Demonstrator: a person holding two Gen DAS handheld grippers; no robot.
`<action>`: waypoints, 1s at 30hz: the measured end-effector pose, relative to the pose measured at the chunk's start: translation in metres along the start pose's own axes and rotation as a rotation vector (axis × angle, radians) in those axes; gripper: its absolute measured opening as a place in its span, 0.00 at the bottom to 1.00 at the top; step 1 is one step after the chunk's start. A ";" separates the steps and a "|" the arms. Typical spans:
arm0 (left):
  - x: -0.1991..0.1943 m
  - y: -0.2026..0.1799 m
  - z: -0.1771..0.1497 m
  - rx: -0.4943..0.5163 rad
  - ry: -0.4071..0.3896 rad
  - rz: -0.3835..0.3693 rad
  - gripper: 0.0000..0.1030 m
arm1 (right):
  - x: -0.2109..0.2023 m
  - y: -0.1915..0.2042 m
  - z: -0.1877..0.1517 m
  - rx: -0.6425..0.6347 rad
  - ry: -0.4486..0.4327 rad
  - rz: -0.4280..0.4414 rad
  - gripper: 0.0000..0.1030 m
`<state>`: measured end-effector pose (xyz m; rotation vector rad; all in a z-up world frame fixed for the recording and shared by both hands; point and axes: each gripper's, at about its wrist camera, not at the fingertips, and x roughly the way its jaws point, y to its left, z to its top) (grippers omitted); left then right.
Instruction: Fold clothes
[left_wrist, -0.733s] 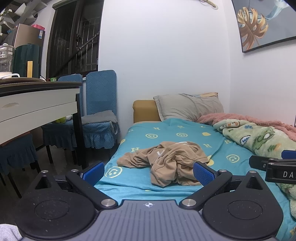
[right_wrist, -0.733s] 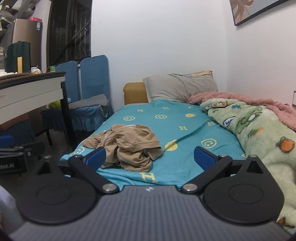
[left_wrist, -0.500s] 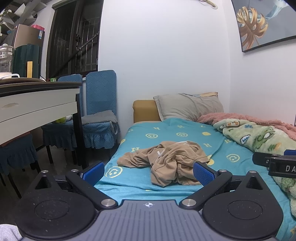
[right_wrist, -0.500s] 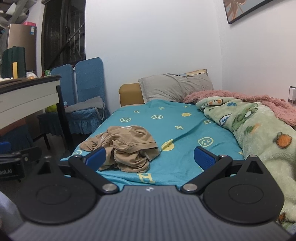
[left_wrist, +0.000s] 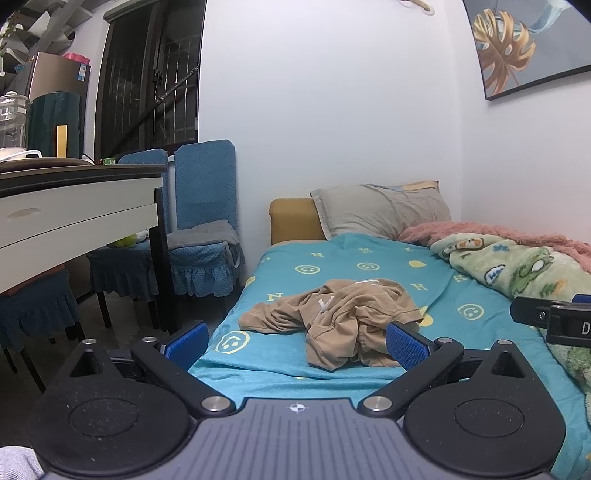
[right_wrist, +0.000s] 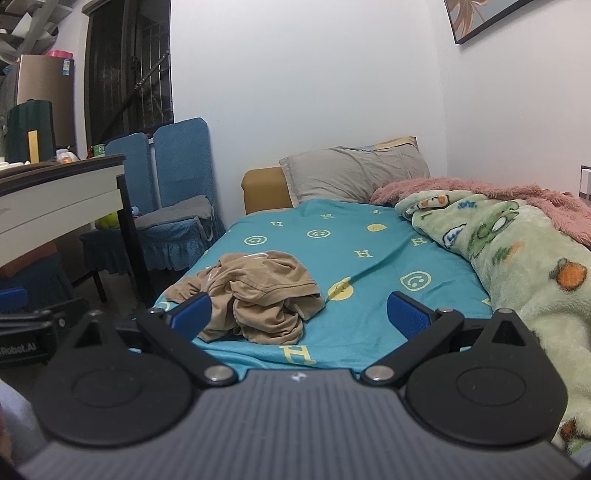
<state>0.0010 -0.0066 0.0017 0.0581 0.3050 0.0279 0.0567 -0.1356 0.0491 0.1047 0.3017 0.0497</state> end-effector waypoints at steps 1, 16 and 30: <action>0.000 0.001 0.000 0.001 0.000 0.000 1.00 | 0.000 0.000 0.000 0.003 0.000 0.000 1.00; -0.003 -0.001 -0.003 0.022 0.001 0.001 1.00 | -0.005 -0.004 0.002 0.026 -0.008 0.016 1.00; -0.002 -0.003 -0.003 0.031 0.005 -0.006 1.00 | -0.005 -0.012 0.004 0.071 -0.013 0.018 1.00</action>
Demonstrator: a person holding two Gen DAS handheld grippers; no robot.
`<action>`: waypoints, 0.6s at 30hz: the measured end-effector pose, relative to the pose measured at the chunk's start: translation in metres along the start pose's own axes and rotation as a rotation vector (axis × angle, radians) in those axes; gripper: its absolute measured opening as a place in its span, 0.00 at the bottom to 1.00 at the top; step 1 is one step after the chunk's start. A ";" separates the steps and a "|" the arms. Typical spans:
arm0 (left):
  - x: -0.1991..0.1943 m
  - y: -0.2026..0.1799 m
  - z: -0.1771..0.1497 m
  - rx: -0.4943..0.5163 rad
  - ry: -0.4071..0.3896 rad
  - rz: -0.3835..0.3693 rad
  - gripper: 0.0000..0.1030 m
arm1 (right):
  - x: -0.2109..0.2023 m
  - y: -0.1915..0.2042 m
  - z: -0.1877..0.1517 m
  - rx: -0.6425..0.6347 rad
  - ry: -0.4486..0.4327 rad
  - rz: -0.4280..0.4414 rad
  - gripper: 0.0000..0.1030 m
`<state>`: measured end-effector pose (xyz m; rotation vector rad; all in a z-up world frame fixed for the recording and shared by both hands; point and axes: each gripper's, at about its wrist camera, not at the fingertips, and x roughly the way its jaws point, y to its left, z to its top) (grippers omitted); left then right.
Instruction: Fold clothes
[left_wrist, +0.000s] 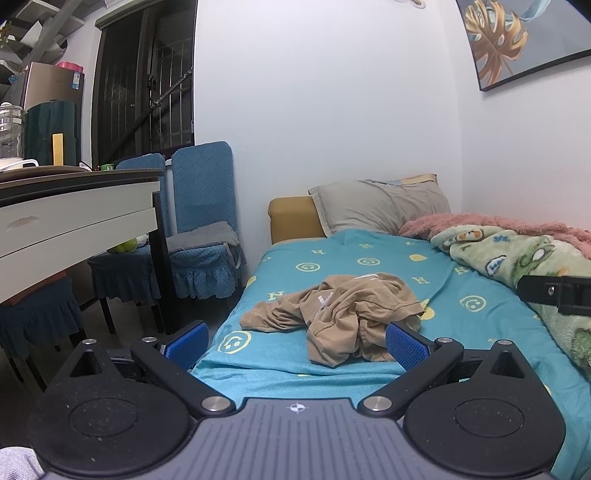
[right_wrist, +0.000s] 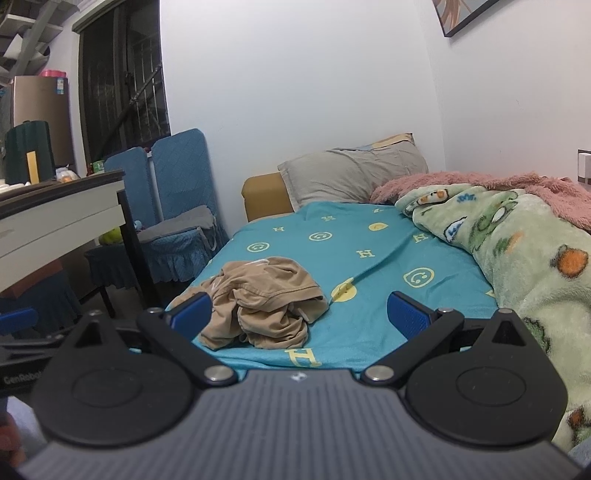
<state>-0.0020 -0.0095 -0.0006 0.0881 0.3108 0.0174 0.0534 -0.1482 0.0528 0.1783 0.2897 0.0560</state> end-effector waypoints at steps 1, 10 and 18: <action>0.001 0.001 0.001 -0.007 -0.002 -0.018 1.00 | 0.000 -0.002 0.001 0.016 0.008 0.019 1.00; 0.057 -0.014 0.015 0.039 0.065 -0.137 1.00 | 0.007 -0.009 0.071 0.074 -0.065 -0.023 1.00; 0.162 -0.079 0.020 0.334 0.111 -0.132 0.99 | 0.040 -0.073 0.120 0.278 -0.130 -0.038 1.00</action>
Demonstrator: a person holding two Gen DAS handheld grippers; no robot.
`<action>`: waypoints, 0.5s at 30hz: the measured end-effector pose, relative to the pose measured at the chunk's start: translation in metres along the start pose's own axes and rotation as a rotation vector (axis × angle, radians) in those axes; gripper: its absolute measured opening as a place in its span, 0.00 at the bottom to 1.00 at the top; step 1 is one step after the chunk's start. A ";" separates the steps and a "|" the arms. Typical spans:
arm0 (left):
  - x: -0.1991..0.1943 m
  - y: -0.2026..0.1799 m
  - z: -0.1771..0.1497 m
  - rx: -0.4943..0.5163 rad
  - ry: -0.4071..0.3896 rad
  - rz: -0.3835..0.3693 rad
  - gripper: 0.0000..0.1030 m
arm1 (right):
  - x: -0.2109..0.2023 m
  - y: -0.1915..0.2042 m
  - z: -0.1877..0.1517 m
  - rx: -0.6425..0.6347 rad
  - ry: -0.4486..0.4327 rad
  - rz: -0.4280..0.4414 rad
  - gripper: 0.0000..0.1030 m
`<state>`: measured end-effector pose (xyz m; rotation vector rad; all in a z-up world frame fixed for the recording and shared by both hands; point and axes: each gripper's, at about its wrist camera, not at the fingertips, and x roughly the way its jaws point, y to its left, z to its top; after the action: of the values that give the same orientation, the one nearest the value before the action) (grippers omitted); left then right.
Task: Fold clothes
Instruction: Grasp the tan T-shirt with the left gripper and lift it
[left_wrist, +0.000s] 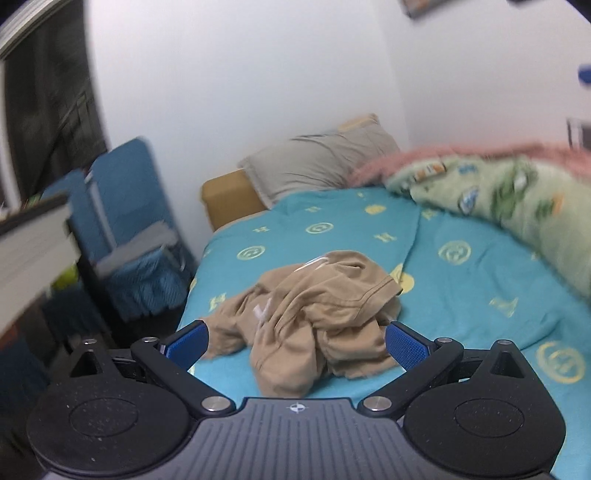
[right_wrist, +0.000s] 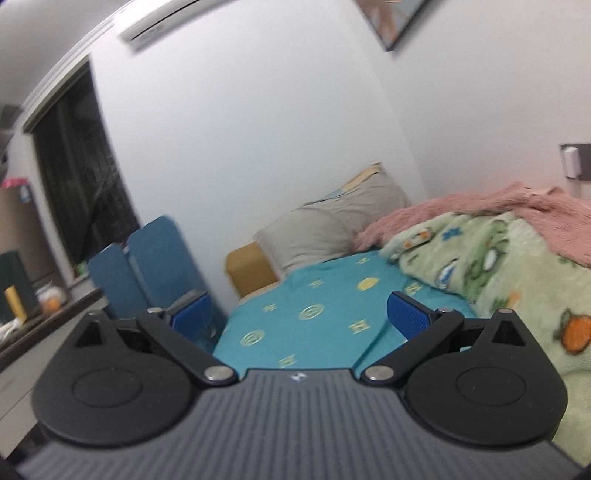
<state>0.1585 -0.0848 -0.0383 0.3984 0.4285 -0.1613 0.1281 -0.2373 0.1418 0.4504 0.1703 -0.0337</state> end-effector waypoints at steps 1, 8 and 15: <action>0.014 -0.006 0.002 0.034 0.009 -0.002 0.97 | 0.004 -0.011 -0.006 0.034 -0.001 -0.005 1.00; 0.091 -0.044 -0.011 0.202 0.038 0.011 0.86 | 0.044 -0.069 -0.050 0.199 0.159 -0.049 1.00; 0.134 -0.055 -0.023 0.232 0.002 0.071 0.50 | 0.080 -0.079 -0.061 0.169 0.197 -0.061 1.00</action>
<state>0.2576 -0.1349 -0.1342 0.6410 0.3984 -0.1416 0.1920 -0.2813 0.0404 0.6173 0.3767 -0.0642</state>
